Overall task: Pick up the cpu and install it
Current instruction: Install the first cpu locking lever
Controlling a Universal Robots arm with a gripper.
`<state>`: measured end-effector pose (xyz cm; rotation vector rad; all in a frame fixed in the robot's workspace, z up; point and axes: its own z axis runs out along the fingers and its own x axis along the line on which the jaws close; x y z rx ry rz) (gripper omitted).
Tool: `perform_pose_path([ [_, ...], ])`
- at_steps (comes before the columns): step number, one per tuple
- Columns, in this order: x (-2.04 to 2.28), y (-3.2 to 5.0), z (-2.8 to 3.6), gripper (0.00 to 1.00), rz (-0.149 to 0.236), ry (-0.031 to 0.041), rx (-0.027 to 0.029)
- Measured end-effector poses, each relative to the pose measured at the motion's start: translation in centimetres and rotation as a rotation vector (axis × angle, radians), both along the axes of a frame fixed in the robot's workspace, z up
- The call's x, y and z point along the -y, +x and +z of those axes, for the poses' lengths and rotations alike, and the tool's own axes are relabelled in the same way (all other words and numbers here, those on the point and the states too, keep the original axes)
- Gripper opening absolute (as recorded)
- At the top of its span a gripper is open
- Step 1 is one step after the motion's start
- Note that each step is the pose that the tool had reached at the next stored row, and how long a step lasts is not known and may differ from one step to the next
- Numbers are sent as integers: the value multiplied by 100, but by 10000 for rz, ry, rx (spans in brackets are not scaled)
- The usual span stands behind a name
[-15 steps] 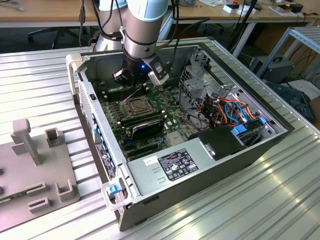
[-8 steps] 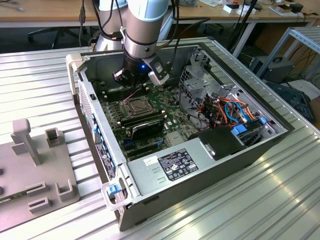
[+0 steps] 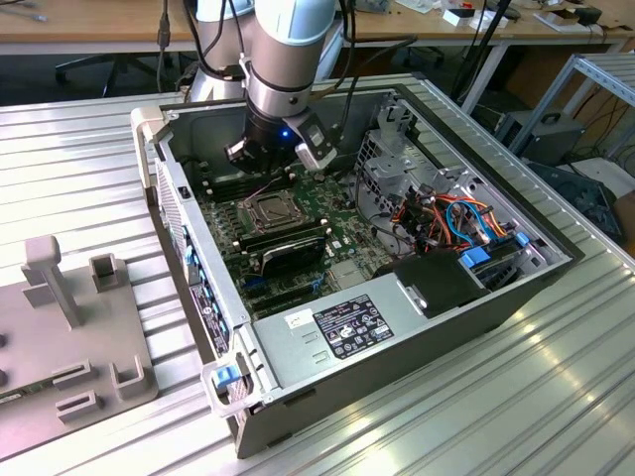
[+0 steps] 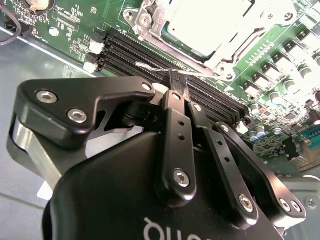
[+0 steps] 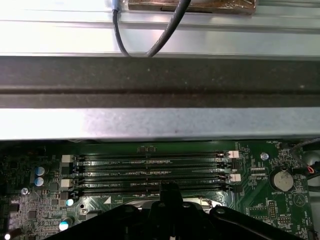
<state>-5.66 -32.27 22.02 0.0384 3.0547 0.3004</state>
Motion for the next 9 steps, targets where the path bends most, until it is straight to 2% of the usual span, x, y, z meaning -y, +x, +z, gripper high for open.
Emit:
perform_pose_path([
  [9,0,41,-47,11,0,-98,-1],
])
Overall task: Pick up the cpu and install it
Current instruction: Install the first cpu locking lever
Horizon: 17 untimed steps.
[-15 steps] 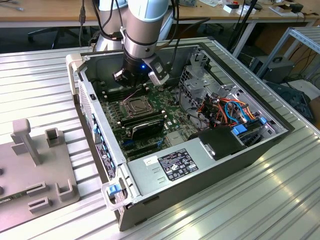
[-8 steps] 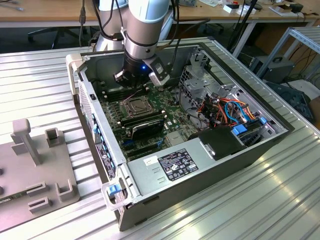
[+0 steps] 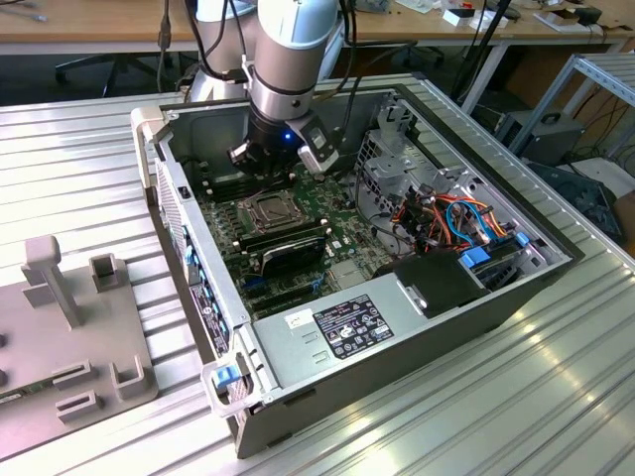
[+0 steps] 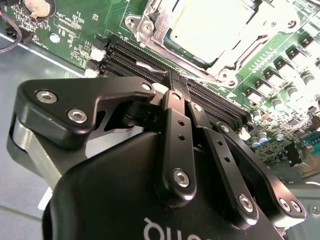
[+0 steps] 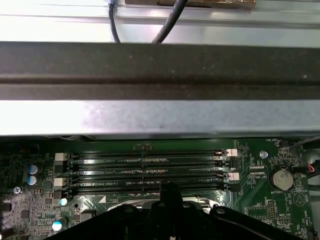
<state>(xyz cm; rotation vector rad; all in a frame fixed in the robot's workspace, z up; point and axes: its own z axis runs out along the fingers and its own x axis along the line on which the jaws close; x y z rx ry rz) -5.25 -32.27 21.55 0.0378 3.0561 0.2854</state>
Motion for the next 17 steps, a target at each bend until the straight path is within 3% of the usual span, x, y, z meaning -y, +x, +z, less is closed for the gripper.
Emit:
perform_pose_path([
  [10,-1,24,-26,11,1,-39,1],
  [14,-50,24,-31,11,0,-78,2],
  [17,-61,24,-33,11,2,-98,1],
])
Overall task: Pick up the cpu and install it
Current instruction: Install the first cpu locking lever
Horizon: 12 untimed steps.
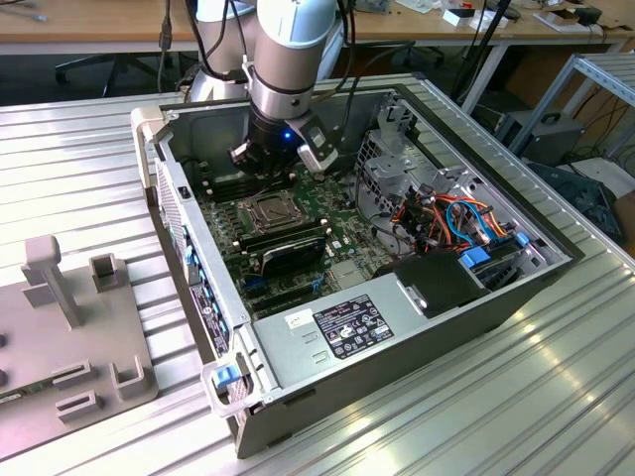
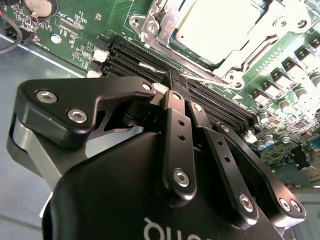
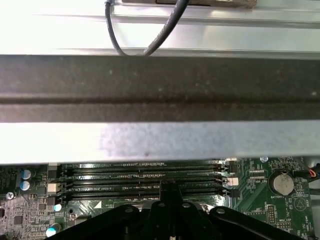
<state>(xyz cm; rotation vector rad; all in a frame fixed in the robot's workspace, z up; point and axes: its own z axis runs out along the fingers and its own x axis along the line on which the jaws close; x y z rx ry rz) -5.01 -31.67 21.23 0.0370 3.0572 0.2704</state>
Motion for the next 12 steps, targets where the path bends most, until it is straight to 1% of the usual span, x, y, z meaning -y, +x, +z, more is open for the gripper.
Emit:
perform_pose_path([
  [5,-2,5,-4,11,-3,-31,-1],
  [12,-2,36,-18,11,-3,-115,-1],
])
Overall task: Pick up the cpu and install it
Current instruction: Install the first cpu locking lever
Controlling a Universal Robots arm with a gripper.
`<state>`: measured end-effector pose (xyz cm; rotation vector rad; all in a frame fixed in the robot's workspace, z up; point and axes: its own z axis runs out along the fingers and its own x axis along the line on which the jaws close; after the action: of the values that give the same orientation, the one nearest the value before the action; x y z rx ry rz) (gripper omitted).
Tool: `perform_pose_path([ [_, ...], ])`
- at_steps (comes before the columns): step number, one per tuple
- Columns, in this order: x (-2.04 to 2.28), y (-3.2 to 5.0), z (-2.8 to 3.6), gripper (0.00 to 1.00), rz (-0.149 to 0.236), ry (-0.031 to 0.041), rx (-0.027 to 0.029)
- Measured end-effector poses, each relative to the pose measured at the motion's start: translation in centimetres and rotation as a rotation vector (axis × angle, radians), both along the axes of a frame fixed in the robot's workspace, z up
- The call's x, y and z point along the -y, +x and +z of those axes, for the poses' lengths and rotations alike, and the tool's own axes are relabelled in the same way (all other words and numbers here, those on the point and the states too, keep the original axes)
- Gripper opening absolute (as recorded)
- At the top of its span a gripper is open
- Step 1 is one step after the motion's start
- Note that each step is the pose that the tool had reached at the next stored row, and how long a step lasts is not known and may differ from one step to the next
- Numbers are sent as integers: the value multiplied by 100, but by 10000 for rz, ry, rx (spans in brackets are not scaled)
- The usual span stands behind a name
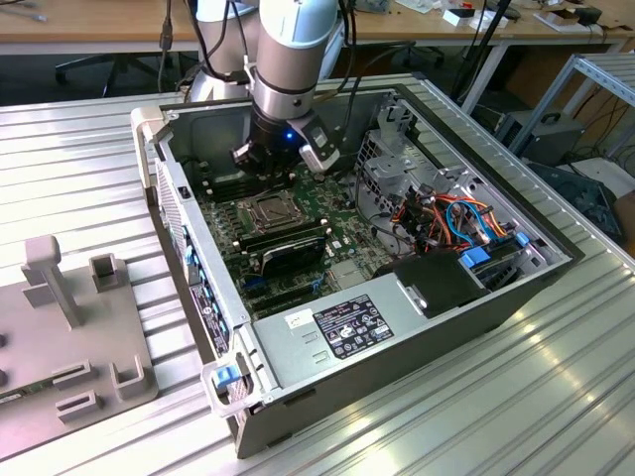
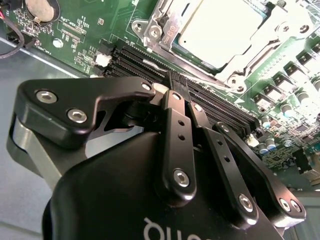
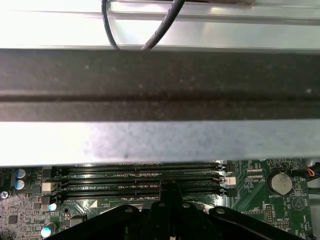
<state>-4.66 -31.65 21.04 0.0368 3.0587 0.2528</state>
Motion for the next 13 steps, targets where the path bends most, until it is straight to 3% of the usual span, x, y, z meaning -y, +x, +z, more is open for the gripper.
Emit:
perform_pose_path([
  [2,0,5,-7,11,0,-53,0],
  [4,-1,9,-17,11,2,-157,1],
  [8,-9,9,-26,11,1,-230,1],
  [13,-21,12,-57,11,1,-401,0],
])
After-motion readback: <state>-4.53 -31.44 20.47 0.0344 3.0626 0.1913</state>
